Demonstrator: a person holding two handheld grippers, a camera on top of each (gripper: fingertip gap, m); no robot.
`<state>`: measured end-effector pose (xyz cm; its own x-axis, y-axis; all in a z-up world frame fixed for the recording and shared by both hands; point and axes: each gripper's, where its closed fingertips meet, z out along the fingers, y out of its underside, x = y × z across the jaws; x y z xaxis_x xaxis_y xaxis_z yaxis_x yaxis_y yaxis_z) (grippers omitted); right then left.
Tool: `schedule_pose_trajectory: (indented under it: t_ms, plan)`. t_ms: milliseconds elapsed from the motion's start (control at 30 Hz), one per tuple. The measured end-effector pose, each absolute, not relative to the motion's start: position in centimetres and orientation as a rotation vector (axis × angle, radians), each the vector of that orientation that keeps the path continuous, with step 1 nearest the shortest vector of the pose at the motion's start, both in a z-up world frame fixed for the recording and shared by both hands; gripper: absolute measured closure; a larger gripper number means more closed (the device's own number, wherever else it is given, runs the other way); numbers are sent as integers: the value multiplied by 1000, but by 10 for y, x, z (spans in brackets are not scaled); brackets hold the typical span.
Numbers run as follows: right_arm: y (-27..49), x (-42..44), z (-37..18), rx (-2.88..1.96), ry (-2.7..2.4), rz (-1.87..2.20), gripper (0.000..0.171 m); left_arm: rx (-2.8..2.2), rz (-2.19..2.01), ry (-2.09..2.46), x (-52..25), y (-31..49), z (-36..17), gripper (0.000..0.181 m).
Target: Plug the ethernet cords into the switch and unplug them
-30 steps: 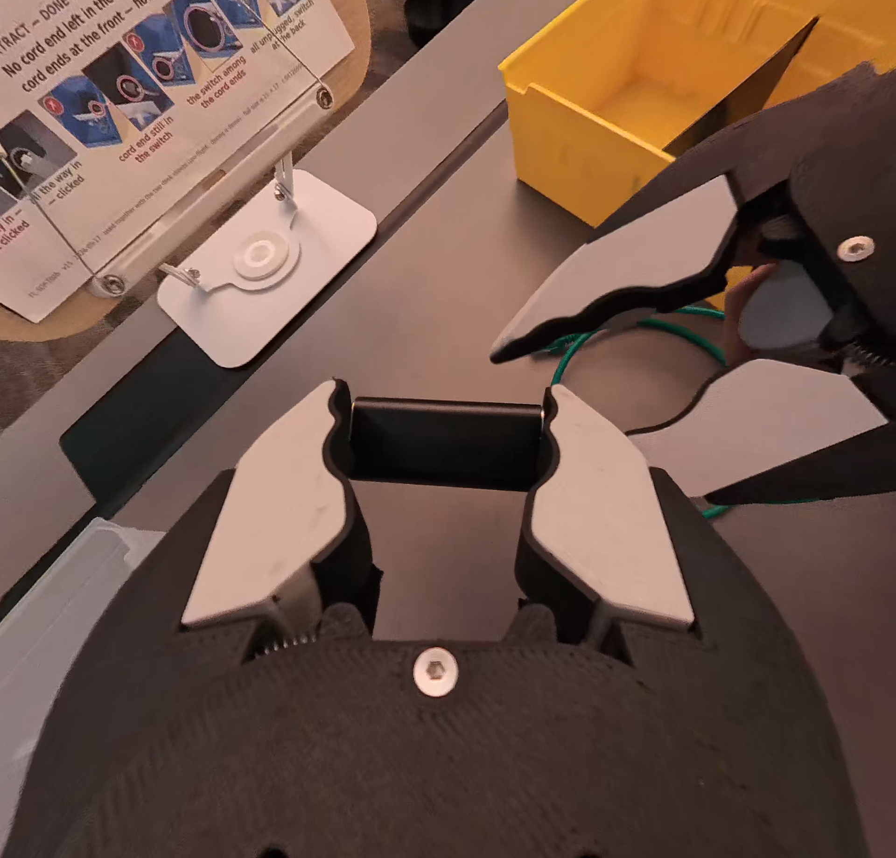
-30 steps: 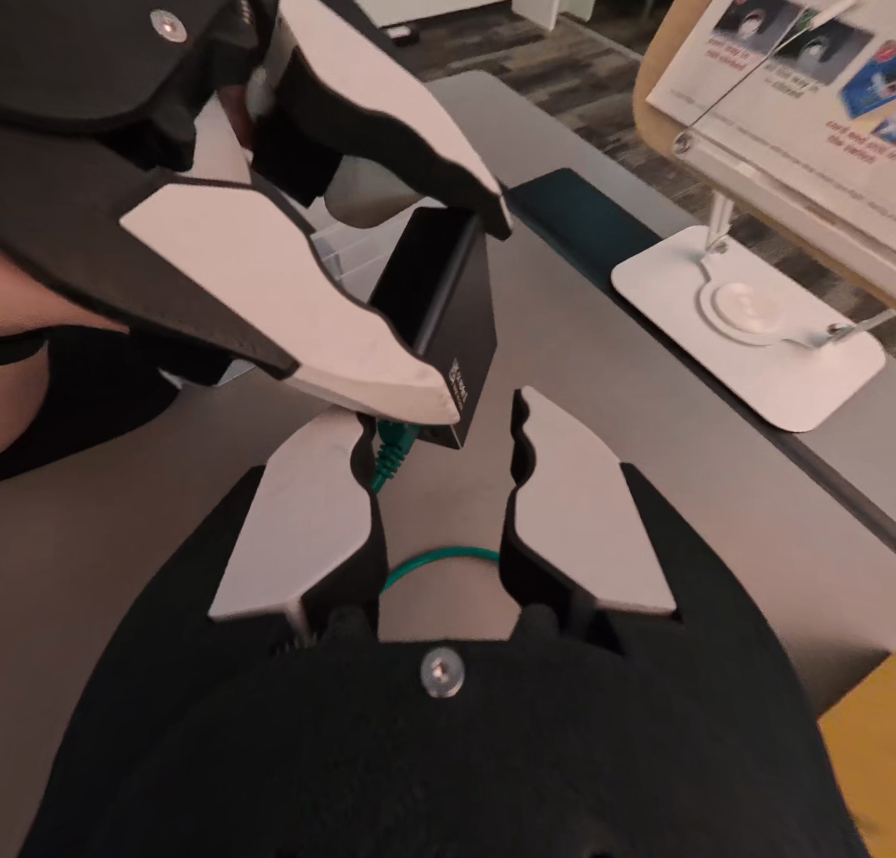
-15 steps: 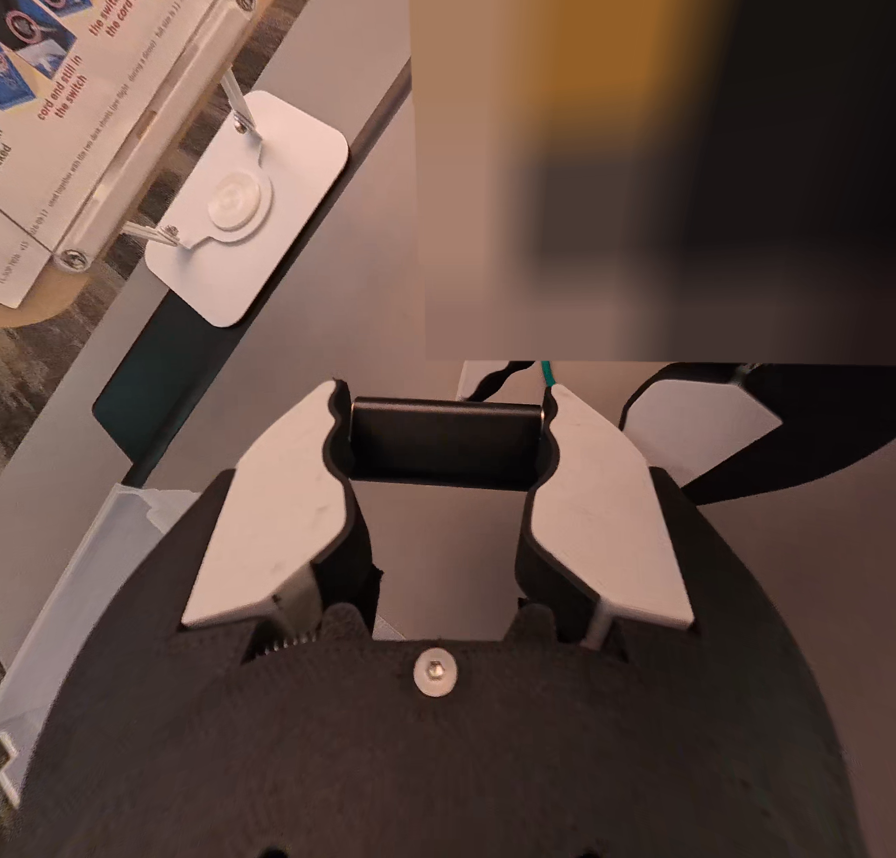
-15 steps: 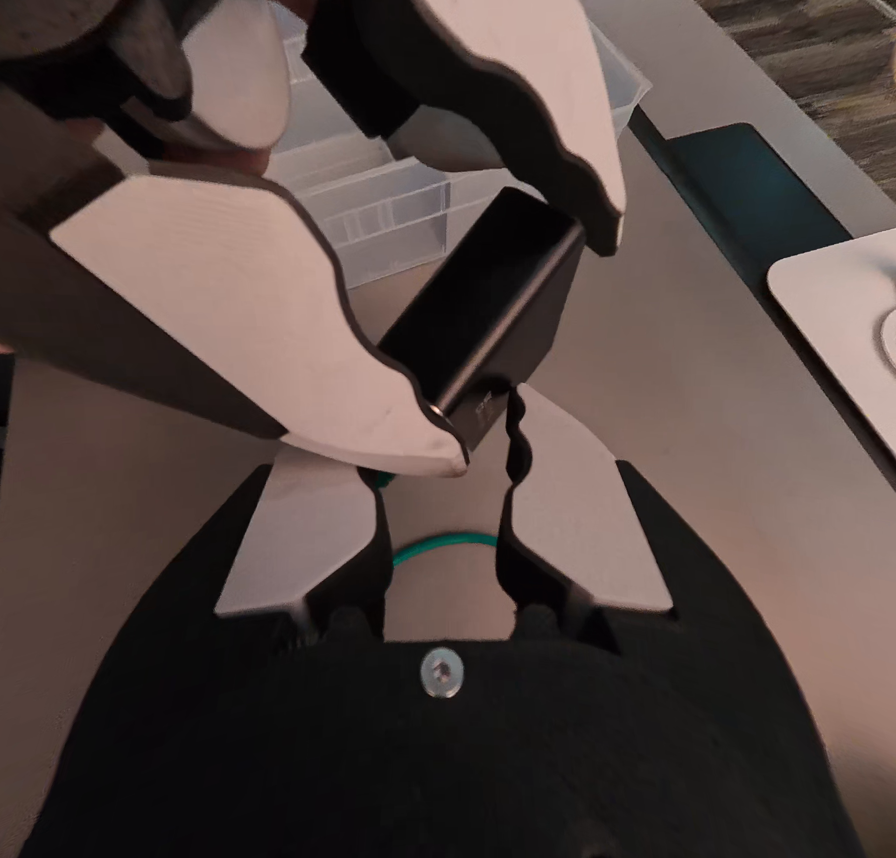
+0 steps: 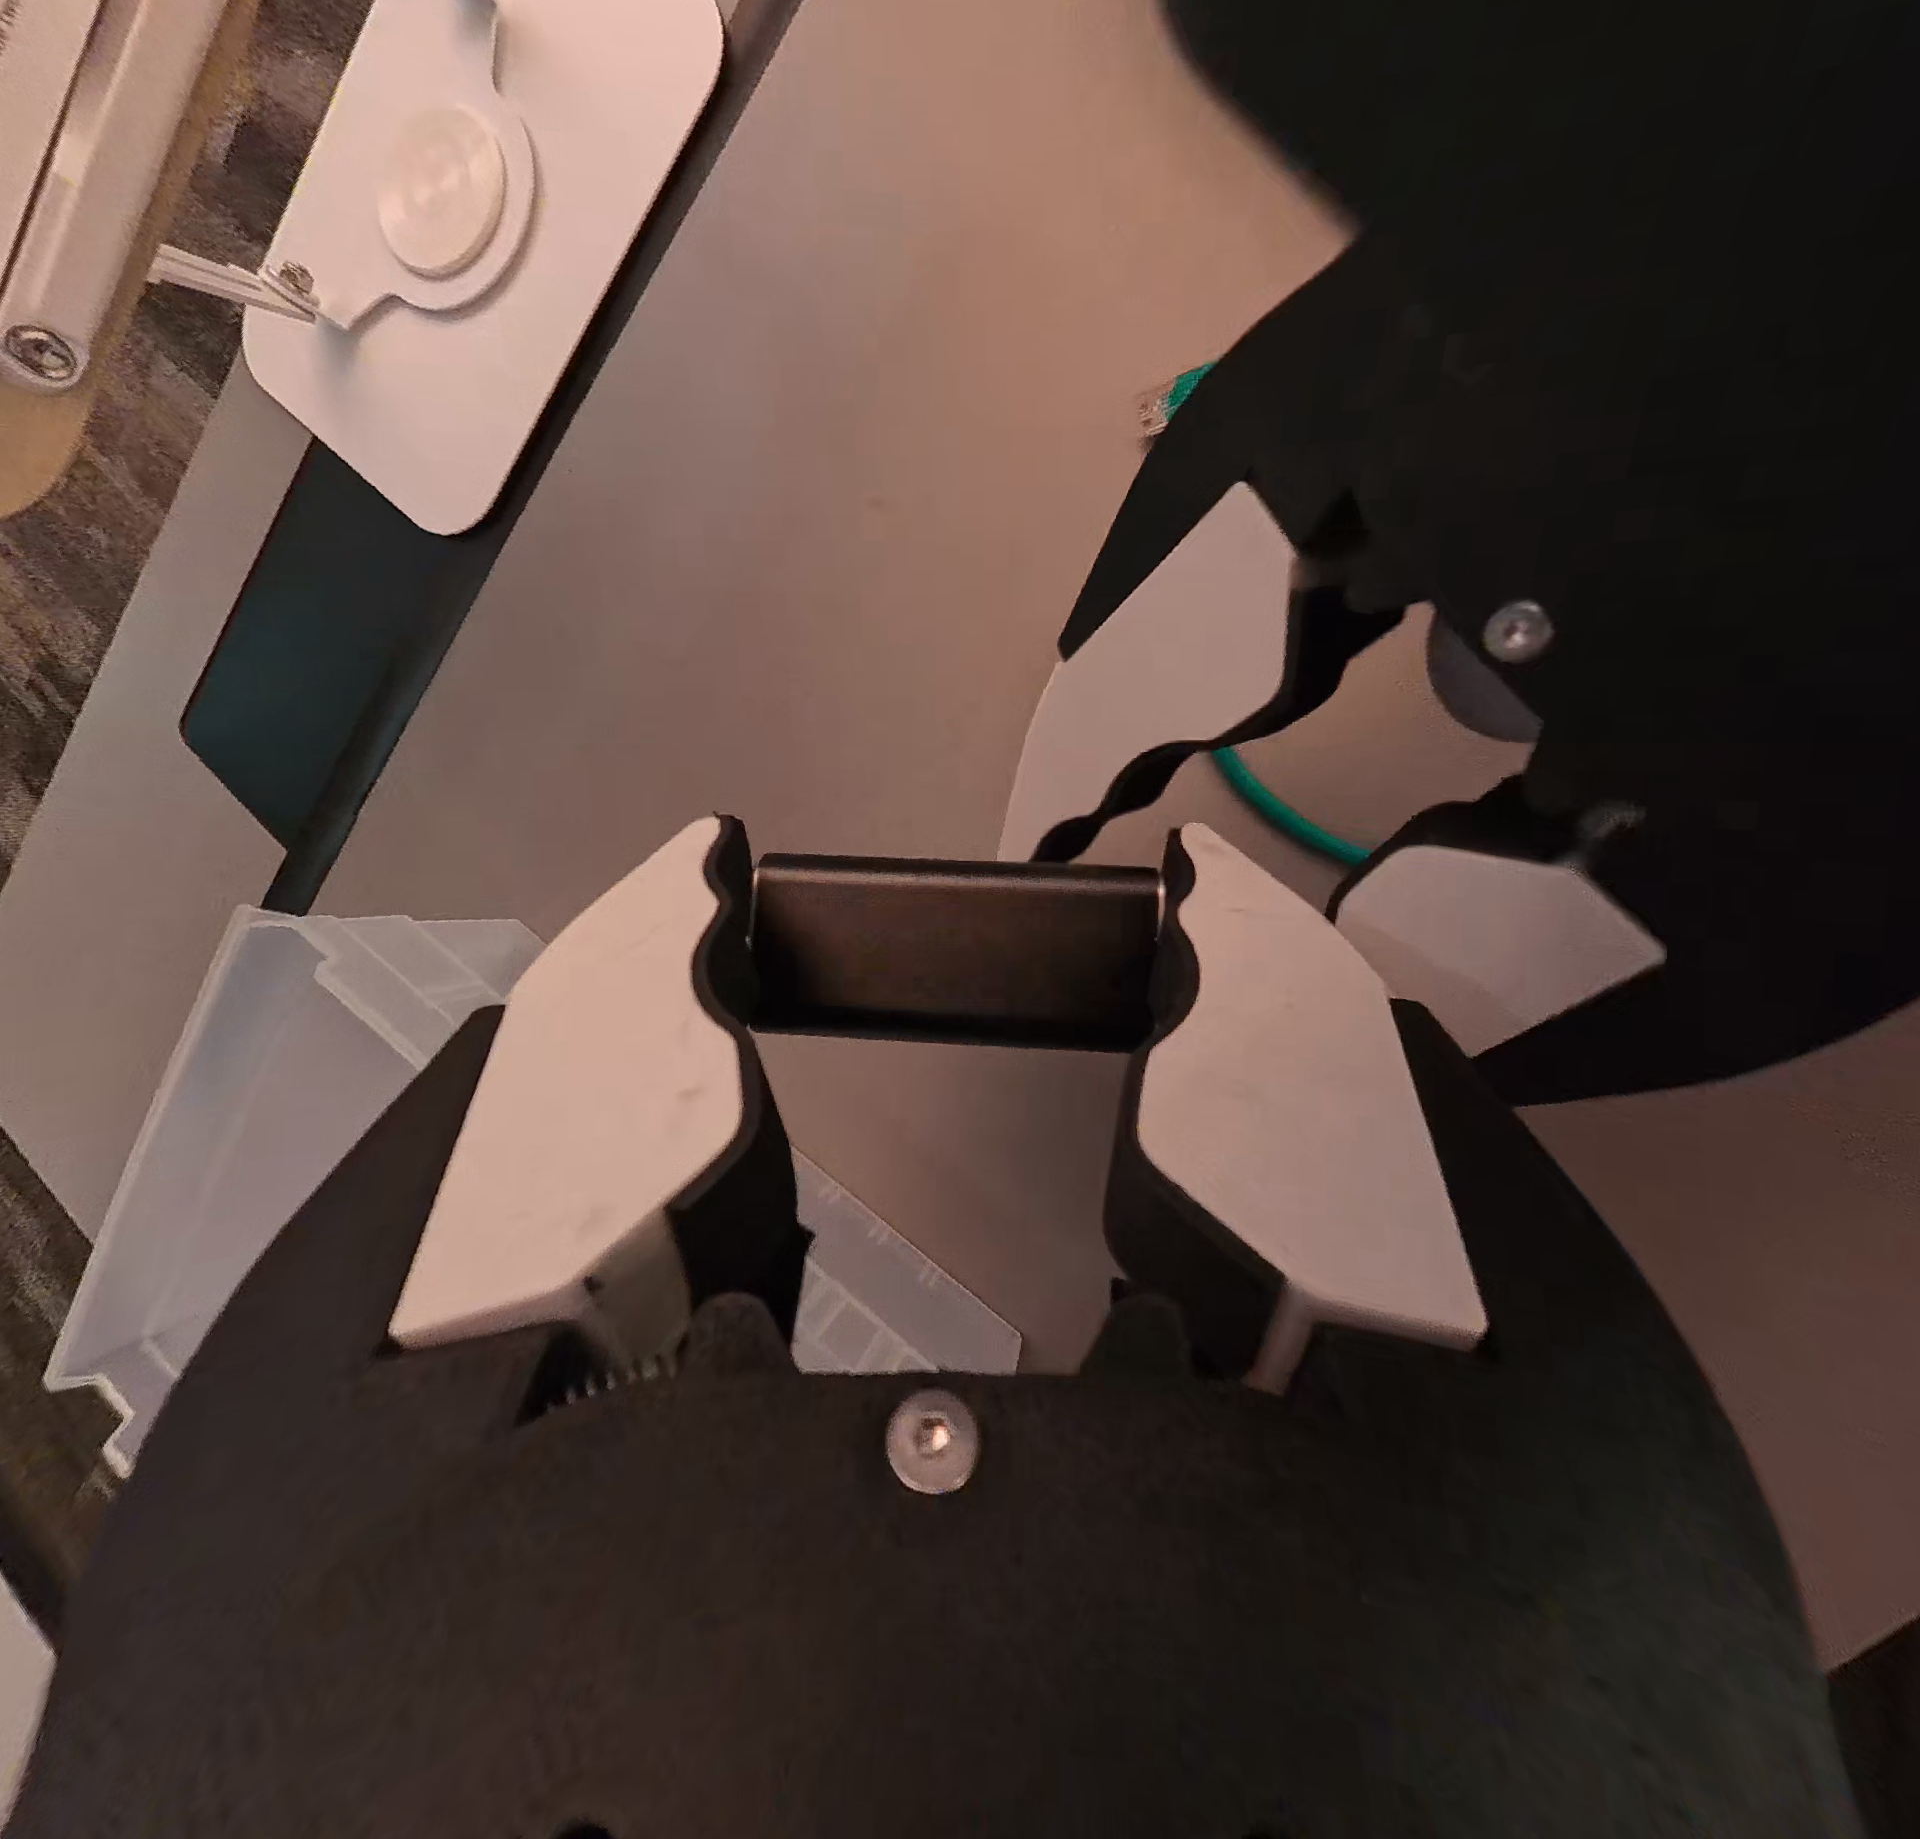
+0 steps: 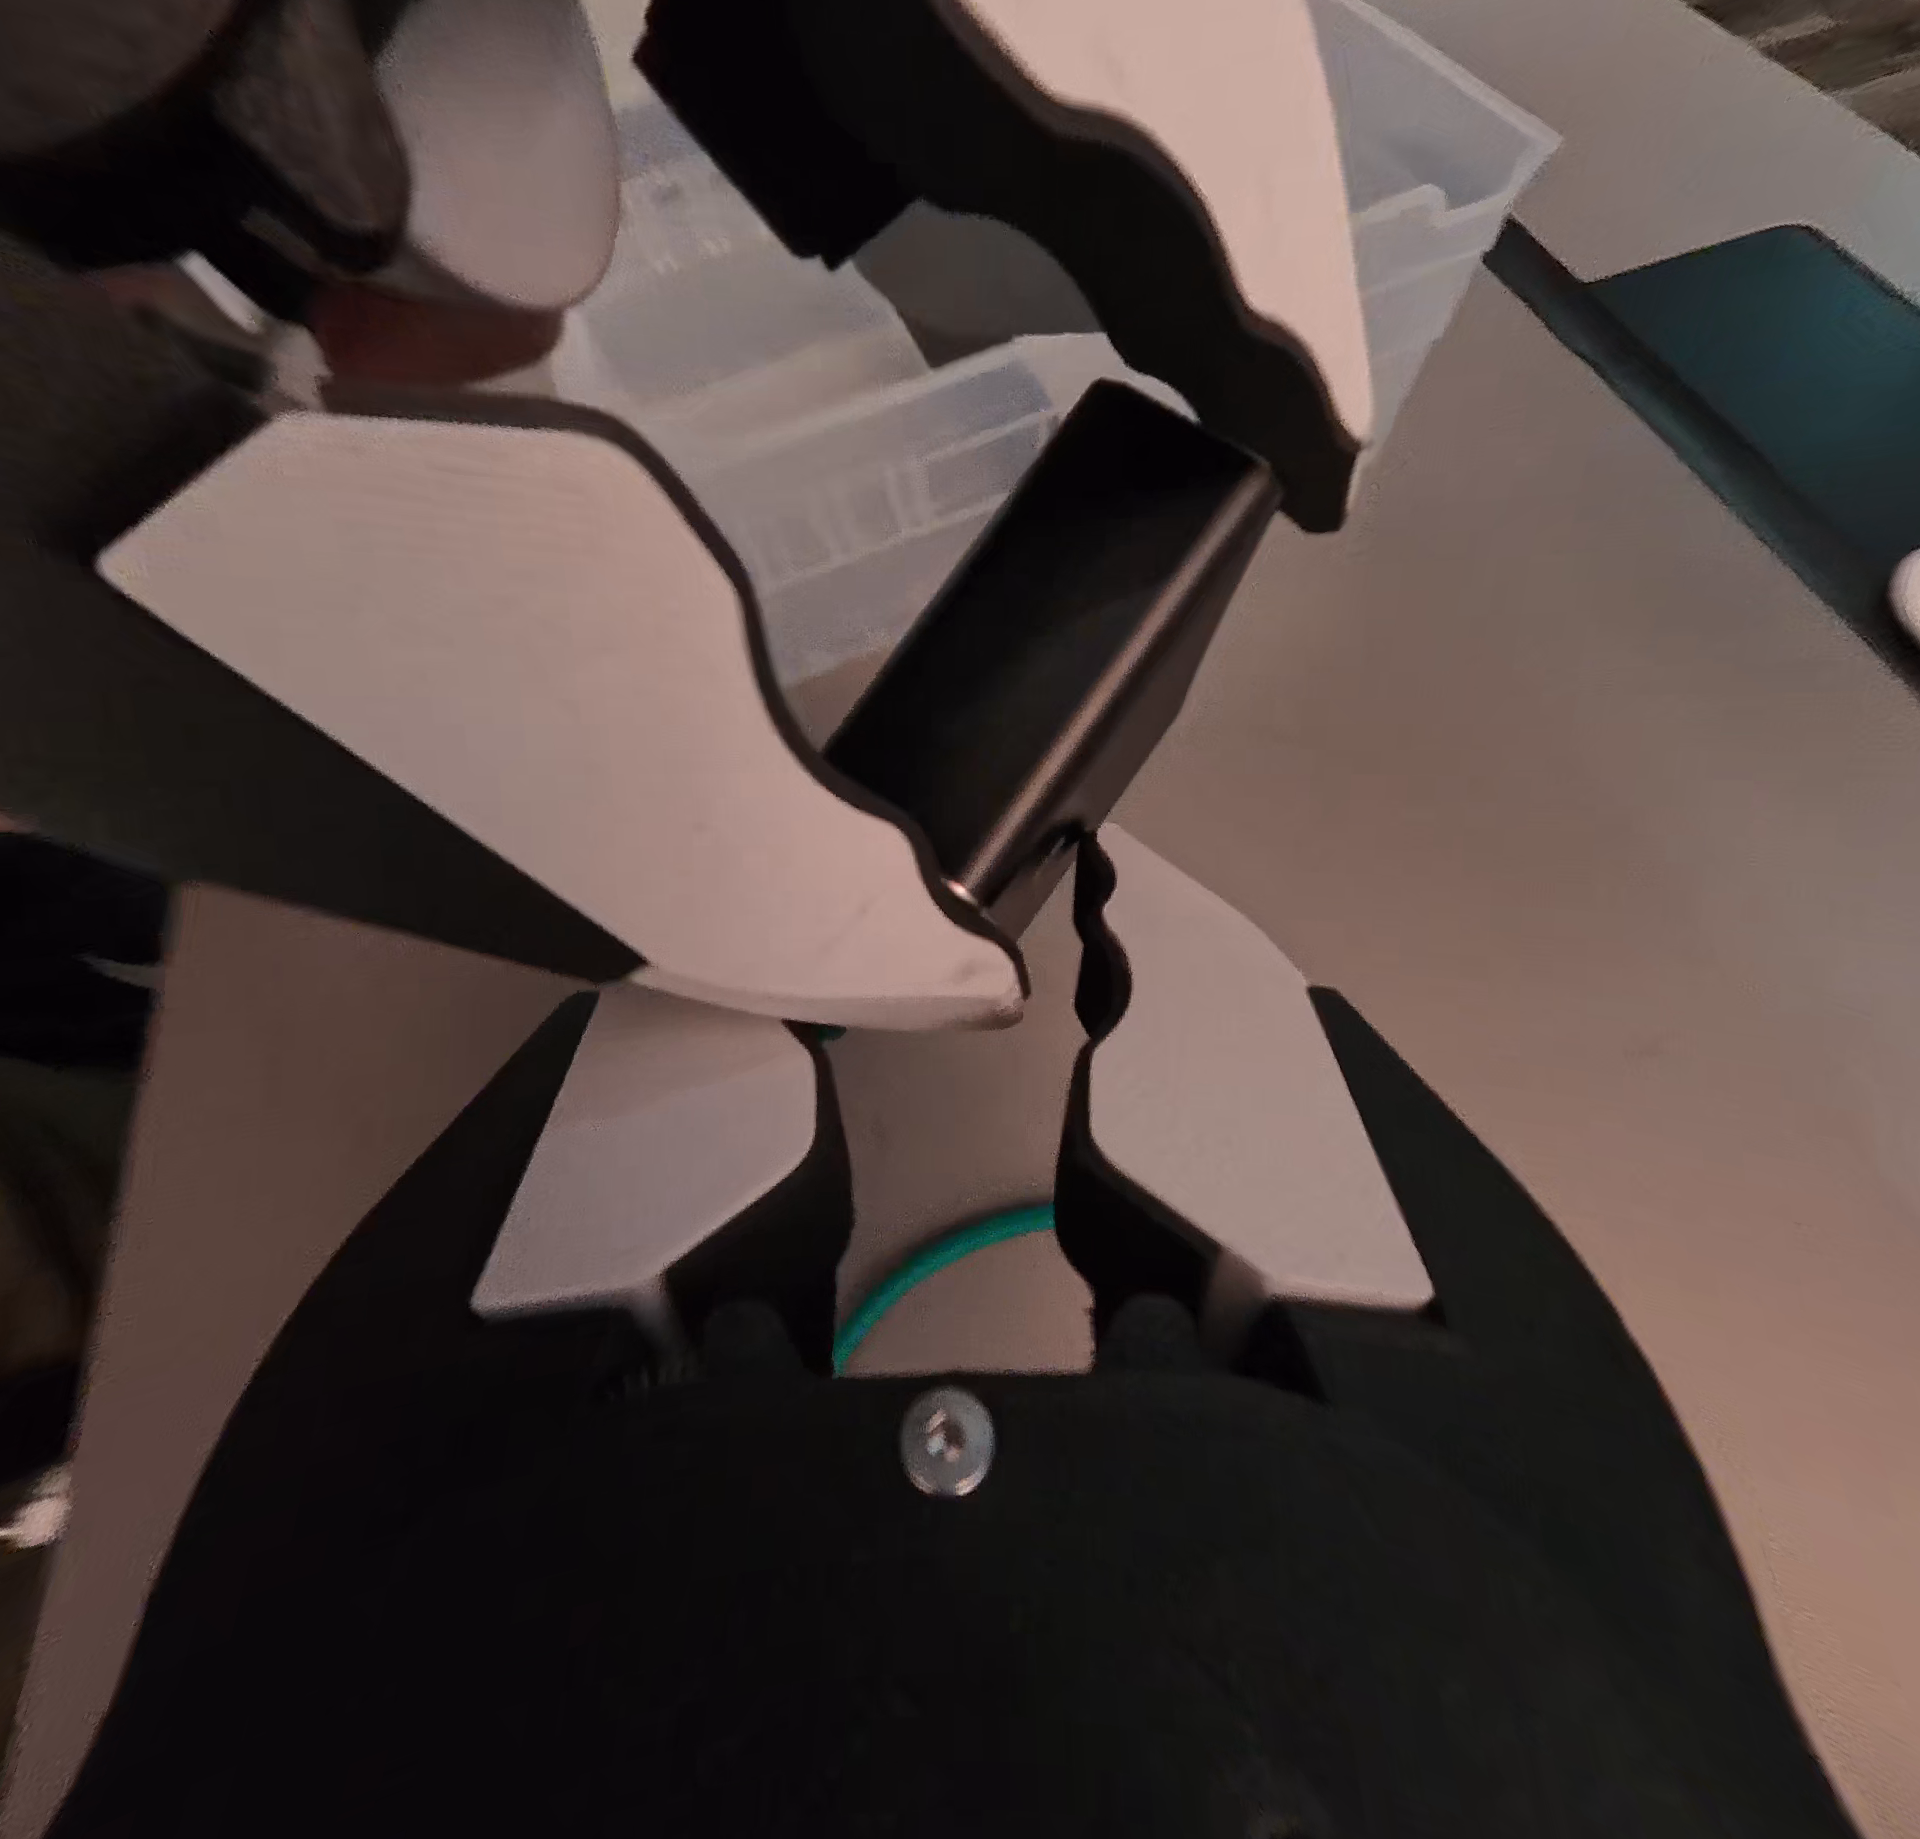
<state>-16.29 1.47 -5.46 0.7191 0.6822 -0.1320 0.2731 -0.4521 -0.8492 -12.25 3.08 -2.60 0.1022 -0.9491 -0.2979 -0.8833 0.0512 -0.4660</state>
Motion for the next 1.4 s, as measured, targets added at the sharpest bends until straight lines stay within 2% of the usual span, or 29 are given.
schedule_pose_trajectory:
  t_ms: [33,200,233,267,300,367,467,567,633,800,933,1033,1167,1233,1300,1400]
  plan:
    - [13,-168,-52,-2021,-699,693,126,-1847,-177,1790,-124,30,-25,107]
    - [-1,-192,-41,-1923,-455,1419,129,-1818,-478,1714,-114,24,0,128]
    - [-1,-194,-42,-1891,-402,1533,129,-1793,-520,1680,-112,27,8,127]
    - [-1,-195,-41,-1860,-328,1659,129,-1780,-538,1666,-113,30,13,121]
    - [0,-195,-39,-1813,-244,1790,129,-1773,-537,1664,-117,33,17,105]
    - [3,-188,-26,-1657,-112,2007,129,-1740,-557,1672,-126,37,27,88]
    - [7,-167,-3,-1466,27,2163,129,-1600,-736,1646,-133,33,58,63]
    - [5,-143,22,-1349,75,2216,129,-1340,-796,1603,-136,33,87,63]
    - [4,-130,34,-1329,101,2193,129,-1168,-722,1648,-139,26,88,63]
    - [3,-107,50,-1346,159,2083,129,-856,-449,1721,-116,4,70,89]
    - [1,-100,57,-1336,199,2072,129,-765,-173,1796,-95,7,36,97]
    - [-1,-104,53,-1411,178,2027,129,-666,-29,1723,-84,14,35,101]
    - [-3,-113,43,-1537,123,1967,129,-524,56,1683,-77,15,29,112]
    - [-2,-114,38,-1606,98,1896,129,-502,67,1716,-75,14,20,125]
    - [-3,-113,31,-1699,51,1806,128,-486,90,1727,-73,13,15,127]
    - [-11,-111,26,-1803,-88,1696,116,-495,99,1754,-71,12,10,130]
